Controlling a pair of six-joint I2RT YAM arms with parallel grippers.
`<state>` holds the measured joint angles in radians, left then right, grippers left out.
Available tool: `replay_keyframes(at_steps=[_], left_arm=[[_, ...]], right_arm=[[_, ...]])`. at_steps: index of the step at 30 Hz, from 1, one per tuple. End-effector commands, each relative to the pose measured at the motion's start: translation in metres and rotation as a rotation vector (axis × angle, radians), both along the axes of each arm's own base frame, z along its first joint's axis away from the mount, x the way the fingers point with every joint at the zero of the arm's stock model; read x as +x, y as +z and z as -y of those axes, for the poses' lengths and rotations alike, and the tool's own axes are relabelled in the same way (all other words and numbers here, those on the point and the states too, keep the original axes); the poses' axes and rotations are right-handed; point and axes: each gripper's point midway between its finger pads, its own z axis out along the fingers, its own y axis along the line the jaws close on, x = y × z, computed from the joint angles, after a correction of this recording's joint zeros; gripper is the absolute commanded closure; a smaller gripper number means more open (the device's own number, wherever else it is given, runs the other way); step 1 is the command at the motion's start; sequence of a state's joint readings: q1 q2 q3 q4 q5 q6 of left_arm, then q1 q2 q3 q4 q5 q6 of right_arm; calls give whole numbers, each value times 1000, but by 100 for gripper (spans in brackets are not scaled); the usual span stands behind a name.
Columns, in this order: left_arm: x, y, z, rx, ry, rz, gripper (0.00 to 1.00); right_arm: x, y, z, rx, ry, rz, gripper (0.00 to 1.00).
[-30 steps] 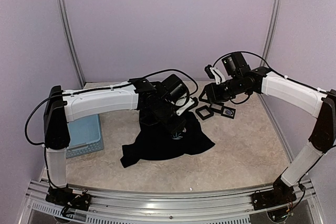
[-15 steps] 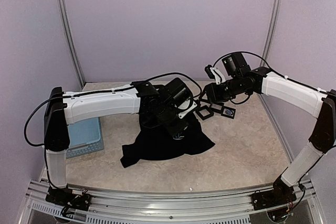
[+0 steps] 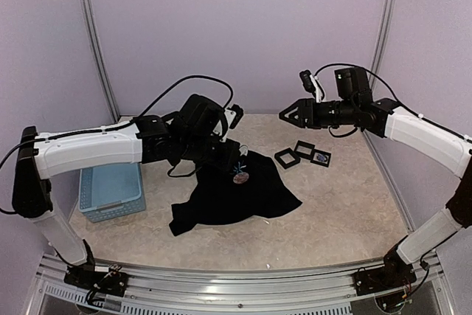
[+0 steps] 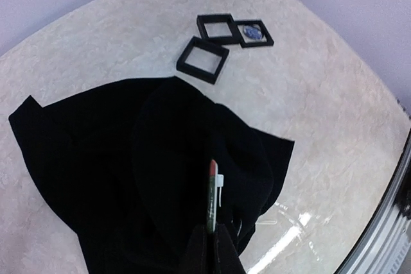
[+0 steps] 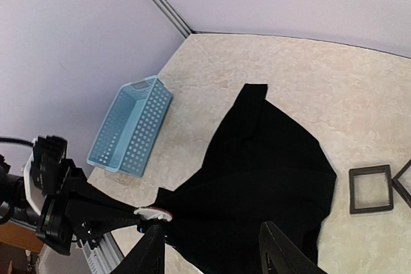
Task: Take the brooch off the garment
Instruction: Pick up the brooch from the crumpled clothing, then pass from the left arm to the right
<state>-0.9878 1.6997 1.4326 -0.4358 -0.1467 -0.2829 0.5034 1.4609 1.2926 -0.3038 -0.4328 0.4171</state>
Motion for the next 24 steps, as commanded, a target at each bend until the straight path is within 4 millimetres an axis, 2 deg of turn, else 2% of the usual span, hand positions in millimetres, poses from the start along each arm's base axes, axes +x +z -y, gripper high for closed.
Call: replay_keyframes(at_steps=[1, 6, 9, 14, 24], left_arm=[[13, 55, -7, -345, 97, 8, 100], [13, 103, -23, -573, 93, 48, 100], [10, 117, -24, -651, 52, 34, 100], [6, 131, -24, -770, -3, 6, 100], [1, 142, -13, -838, -88, -34, 100]], right_arm=[[-17, 30, -19, 220, 174, 19, 49], [-32, 41, -35, 328, 330, 2, 51], [-37, 41, -43, 357, 397, -31, 52], [-40, 33, -54, 357, 457, -75, 52], [-49, 28, -78, 361, 547, -107, 58]])
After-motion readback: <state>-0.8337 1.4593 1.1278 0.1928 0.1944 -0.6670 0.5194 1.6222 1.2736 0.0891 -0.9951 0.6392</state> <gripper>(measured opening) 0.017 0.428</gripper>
